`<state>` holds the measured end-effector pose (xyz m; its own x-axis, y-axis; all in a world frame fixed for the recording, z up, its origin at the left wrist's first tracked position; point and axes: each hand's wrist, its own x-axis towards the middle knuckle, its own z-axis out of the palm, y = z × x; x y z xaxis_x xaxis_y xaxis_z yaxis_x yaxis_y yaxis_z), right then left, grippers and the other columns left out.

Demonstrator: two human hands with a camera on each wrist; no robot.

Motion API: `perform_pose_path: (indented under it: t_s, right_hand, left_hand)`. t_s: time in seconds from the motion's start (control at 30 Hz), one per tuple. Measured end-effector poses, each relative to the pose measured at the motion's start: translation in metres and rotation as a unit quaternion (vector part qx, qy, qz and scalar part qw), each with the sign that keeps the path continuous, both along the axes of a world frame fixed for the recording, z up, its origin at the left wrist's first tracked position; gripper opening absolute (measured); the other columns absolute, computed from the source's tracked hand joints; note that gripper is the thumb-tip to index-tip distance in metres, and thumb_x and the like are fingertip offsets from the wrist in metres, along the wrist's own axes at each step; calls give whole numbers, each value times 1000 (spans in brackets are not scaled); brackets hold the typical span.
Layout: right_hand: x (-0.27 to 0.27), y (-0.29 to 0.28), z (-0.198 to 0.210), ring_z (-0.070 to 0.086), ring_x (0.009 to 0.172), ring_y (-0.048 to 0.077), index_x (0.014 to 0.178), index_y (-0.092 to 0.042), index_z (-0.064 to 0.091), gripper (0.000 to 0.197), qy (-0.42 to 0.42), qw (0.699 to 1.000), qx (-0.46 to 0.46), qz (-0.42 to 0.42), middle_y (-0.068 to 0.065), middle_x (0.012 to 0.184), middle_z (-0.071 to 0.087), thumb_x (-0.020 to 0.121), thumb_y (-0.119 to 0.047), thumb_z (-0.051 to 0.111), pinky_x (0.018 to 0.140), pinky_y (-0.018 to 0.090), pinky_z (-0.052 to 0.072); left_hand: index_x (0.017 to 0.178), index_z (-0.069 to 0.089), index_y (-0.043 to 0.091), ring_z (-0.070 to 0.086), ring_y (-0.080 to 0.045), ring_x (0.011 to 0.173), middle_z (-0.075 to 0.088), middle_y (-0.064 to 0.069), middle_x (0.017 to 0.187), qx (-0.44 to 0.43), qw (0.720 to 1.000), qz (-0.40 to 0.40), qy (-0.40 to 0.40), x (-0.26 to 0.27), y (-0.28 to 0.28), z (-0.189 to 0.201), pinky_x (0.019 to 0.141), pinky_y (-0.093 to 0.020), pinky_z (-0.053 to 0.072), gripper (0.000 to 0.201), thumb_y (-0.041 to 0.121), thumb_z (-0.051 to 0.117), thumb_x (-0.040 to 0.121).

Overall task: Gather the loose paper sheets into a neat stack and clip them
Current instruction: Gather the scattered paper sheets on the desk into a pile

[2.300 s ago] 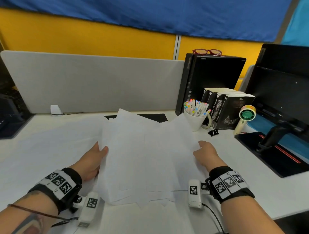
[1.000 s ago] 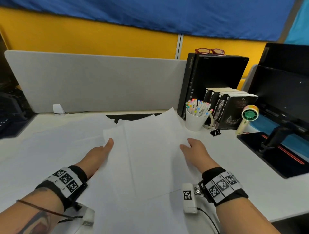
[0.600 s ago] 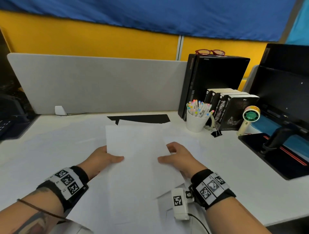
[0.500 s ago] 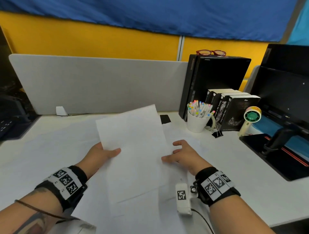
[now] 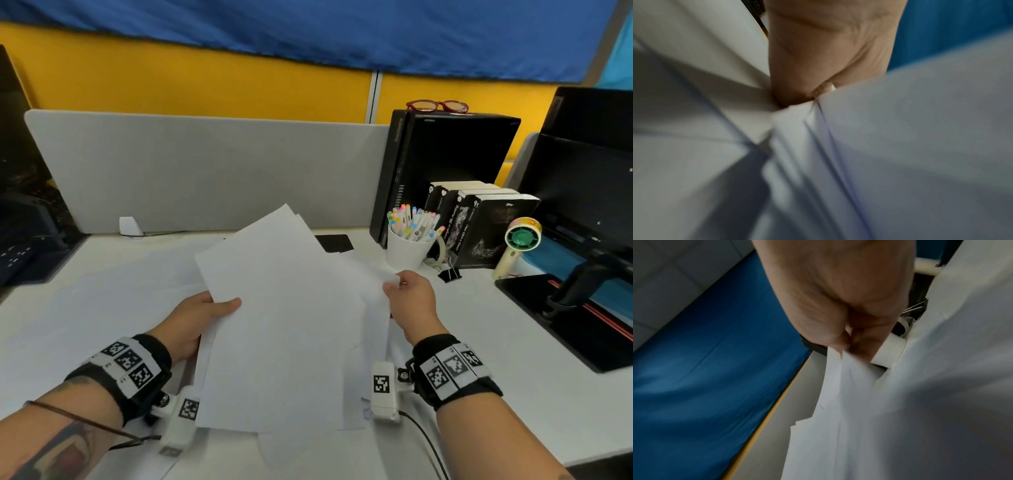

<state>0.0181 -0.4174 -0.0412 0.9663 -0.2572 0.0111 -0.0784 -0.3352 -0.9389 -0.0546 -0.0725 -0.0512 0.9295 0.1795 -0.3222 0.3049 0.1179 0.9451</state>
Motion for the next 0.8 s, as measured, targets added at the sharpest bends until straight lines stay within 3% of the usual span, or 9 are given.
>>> perform_pose_path:
  t_s: [0.07,0.17,0.23,0.33,0.43,0.5,0.57,0.7,0.8]
  right_hand:
    - [-1,2,2,68,83,35,86,-10,62,12,29,998,47,-8,15,91,67,94,-3,57,68,42,62]
    - [-14,4,11,69,65,33,106,1,61,23,176,974,92,110,22,90,68,86,12,61,50,33,58]
    - [-23,3,15,71,61,34,117,6,59,36,262,945,43,191,27,92,71,83,14,66,51,35,60]
    - [-20,4,15,67,48,27,135,5,51,51,220,965,22,138,26,85,69,86,15,63,52,32,59]
    - [-22,6,19,71,64,36,135,7,47,52,220,967,21,127,23,79,67,87,15,63,75,45,63]
    - [-37,13,28,75,79,38,127,10,55,42,304,923,-8,236,27,93,73,87,9,67,67,40,64]
    - [-47,16,33,77,87,31,122,6,62,38,359,867,-43,342,22,100,76,87,-6,74,56,29,60]
    - [-46,26,31,66,50,15,84,-7,65,24,255,910,-128,300,1,63,67,97,-27,65,51,26,53]
    - [-43,29,26,66,67,16,76,-11,62,27,238,886,-168,360,3,74,66,101,-18,54,63,29,54]
  left_hand:
    - [123,70,6,75,-34,107,78,-12,116,0,1000,-5,6,-1,-1,2,97,-48,56,33,18,76,92]
    - [121,70,8,75,-37,106,79,-14,113,-2,1000,-7,16,-5,-4,9,94,-48,58,30,17,75,93]
    - [118,71,8,75,-40,102,79,-16,109,-3,1000,8,23,-6,-6,10,87,-47,60,26,13,75,93]
    - [113,68,8,73,-35,94,75,-19,112,-22,999,41,15,-3,-7,7,81,-42,59,21,6,73,93]
    - [138,51,12,65,-15,88,60,-4,127,-22,998,59,5,2,-6,1,68,-30,52,53,9,76,92]
    - [153,38,10,66,-17,100,51,1,139,-5,998,59,-9,2,-3,0,76,-31,55,86,18,87,82]
    - [153,41,6,73,-29,108,61,-8,143,15,999,44,20,5,2,-3,84,-38,61,114,30,101,60]
    - [119,71,1,77,-32,88,80,-16,105,32,999,17,30,2,-6,2,65,-34,62,36,10,81,86]
    - [114,72,9,78,-31,88,81,-12,104,29,999,-10,19,1,-7,5,70,-37,60,25,7,77,90]
